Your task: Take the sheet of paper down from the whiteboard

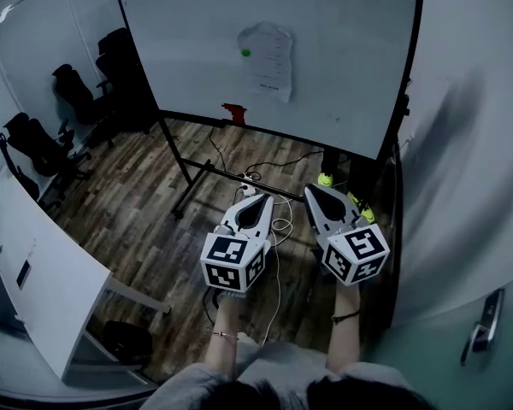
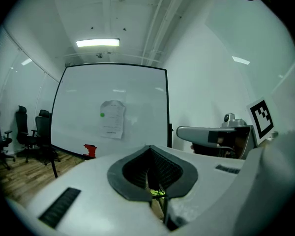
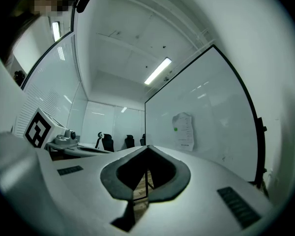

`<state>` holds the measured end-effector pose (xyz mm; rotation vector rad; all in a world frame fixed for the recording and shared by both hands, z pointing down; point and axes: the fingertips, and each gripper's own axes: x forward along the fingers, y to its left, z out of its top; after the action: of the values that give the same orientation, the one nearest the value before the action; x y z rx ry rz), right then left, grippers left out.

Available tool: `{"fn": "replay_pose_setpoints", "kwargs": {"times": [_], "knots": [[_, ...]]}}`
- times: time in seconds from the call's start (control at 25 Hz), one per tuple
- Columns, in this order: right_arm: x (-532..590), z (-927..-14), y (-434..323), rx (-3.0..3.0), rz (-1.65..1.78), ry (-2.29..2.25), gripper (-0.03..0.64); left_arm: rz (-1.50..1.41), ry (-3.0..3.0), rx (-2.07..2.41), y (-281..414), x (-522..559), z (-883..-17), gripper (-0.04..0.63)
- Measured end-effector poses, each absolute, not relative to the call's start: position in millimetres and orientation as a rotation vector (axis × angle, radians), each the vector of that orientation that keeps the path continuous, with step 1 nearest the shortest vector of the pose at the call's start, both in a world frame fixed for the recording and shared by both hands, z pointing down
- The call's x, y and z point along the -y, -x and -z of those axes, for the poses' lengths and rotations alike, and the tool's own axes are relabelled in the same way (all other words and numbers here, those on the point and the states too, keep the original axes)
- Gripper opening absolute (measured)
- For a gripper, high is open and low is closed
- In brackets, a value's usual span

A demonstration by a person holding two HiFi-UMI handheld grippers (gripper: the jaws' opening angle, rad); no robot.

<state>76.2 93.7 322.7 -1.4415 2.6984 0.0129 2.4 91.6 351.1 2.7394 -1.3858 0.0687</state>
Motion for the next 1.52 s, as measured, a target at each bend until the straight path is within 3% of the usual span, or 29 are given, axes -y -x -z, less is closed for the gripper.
{"fn": "replay_pose_setpoints", "kwargs": {"times": [0.56, 1.52], "knots": [[-55.0, -330.4, -72.3, -2.707, 0.049, 1.333, 0.0, -0.11, -2.653, 1.545, 19.1, -56.6, -357.8, 0.005], [79.2, -333.3, -18.5, -2.696, 0.064, 1.433, 0.0, -0.08, -2.676, 1.426, 68.4, 86.4, -361.4, 0.005]]}}
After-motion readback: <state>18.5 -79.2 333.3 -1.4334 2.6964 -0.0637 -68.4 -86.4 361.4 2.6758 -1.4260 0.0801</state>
